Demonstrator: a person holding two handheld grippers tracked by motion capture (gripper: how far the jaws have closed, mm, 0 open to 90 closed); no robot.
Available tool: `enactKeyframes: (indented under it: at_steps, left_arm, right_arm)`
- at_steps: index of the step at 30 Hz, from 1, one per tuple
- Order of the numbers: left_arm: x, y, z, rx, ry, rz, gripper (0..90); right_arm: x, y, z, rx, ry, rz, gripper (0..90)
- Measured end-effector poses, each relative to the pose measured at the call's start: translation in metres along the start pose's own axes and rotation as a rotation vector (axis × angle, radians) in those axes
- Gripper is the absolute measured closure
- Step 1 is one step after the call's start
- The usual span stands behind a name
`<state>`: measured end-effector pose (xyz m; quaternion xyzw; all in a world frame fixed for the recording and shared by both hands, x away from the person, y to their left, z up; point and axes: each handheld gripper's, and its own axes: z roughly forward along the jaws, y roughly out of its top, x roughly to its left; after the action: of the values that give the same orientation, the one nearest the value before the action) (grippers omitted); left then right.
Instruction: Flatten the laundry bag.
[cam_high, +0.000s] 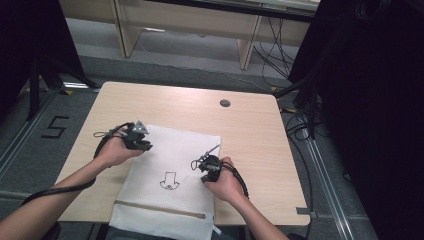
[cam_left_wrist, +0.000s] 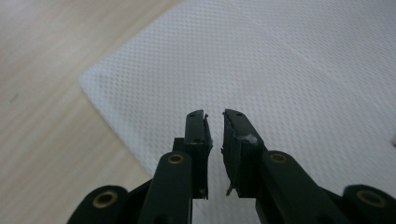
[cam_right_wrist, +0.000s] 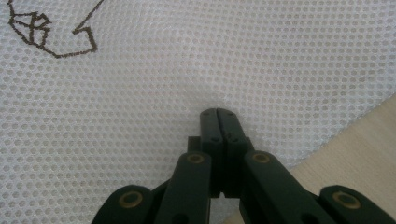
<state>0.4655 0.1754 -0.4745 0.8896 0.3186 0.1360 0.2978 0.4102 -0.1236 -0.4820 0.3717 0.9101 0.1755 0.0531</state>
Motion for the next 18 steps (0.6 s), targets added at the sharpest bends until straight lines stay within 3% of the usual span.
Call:
enactKeyframes:
  at_steps: [2, 5, 7, 8, 9, 10, 14, 18]
  left_arm:
    - [-0.012, -0.010, -0.006, -0.004, -0.008, -0.010, 80.4]
    - [-0.026, -0.023, -0.012, 0.025, -0.065, -0.023, 87.0]
    - [-0.033, -0.029, -0.013, 0.048, -0.086, 0.007, 89.3]
    - [-0.036, -0.032, -0.012, 0.054, -0.092, 0.000, 89.4]
    - [-0.036, -0.033, -0.013, 0.090, -0.103, 0.030, 89.5]
    - [-0.038, -0.036, -0.010, 0.096, -0.109, 0.023, 89.5]
    - [-0.041, -0.038, -0.007, 0.110, -0.112, 0.031, 89.5]
    - [-0.042, -0.033, -0.003, 0.105, -0.099, 0.034, 89.4]
  right_arm:
    - [0.001, 0.000, 0.000, -0.004, -0.001, 0.010, 90.0]
    - [0.001, -0.001, 0.000, -0.008, -0.006, 0.004, 90.0]
    - [0.002, -0.001, 0.000, -0.008, -0.010, 0.018, 90.0]
    - [0.002, -0.001, -0.001, -0.005, -0.008, 0.017, 90.0]
    - [0.002, -0.001, 0.000, -0.008, -0.009, 0.021, 90.0]
    - [0.002, -0.001, 0.000, -0.007, -0.010, 0.023, 90.0]
    - [0.002, -0.001, -0.001, -0.001, -0.009, 0.045, 90.0]
    - [-0.003, 0.001, 0.000, -0.011, -0.026, 0.026, 90.0]
